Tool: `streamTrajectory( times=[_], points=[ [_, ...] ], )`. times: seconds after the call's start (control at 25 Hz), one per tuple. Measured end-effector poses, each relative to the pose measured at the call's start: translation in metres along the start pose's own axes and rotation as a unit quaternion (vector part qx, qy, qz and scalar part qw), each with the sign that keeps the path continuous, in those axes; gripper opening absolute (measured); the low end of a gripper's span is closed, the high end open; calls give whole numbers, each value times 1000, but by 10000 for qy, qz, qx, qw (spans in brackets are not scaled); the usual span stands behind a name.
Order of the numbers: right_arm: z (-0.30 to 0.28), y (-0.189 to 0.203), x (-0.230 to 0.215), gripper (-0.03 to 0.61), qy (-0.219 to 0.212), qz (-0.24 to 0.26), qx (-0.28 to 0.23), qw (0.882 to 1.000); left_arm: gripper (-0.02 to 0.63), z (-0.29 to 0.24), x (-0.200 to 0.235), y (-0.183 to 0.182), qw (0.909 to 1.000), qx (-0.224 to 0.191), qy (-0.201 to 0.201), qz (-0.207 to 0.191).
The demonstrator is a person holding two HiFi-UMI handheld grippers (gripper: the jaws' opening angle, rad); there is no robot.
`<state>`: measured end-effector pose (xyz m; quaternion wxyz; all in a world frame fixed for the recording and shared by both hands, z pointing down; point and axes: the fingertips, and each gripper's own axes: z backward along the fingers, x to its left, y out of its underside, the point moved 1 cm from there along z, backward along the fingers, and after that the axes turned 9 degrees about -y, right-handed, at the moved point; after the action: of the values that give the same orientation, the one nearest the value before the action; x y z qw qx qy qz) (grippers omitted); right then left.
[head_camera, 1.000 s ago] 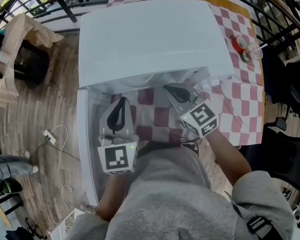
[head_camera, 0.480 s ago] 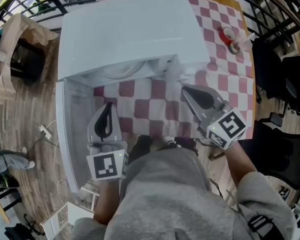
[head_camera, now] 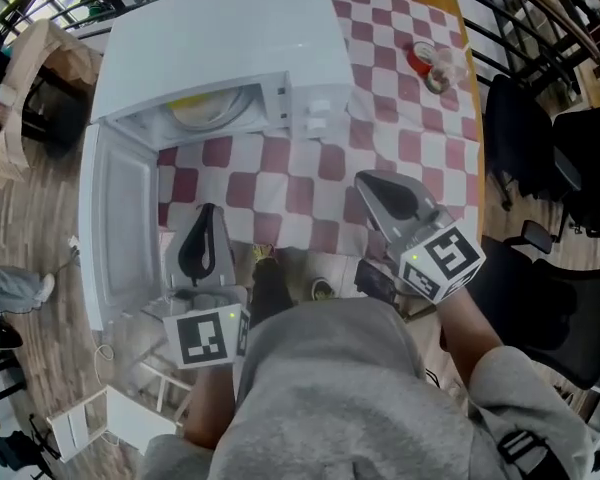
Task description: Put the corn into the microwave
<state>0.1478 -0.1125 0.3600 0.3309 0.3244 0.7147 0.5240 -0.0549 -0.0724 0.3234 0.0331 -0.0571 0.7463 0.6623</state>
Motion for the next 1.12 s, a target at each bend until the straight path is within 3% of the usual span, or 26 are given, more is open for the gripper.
streamTrajectory(
  times=[0.4,0.64,1.12],
  points=[
    [55,19,33,0,-131,105,-64,9998,9,74,-54,3,10000,-1,-78,-17],
    [78,20,40,0,-104,83,-158,9998,9,92,-71,-1,10000,-21,-31,-31],
    [76,6,61,0,-243,333,-228,9989,9,112,-64,-15,9997,-180,-188,-27]
  ],
)
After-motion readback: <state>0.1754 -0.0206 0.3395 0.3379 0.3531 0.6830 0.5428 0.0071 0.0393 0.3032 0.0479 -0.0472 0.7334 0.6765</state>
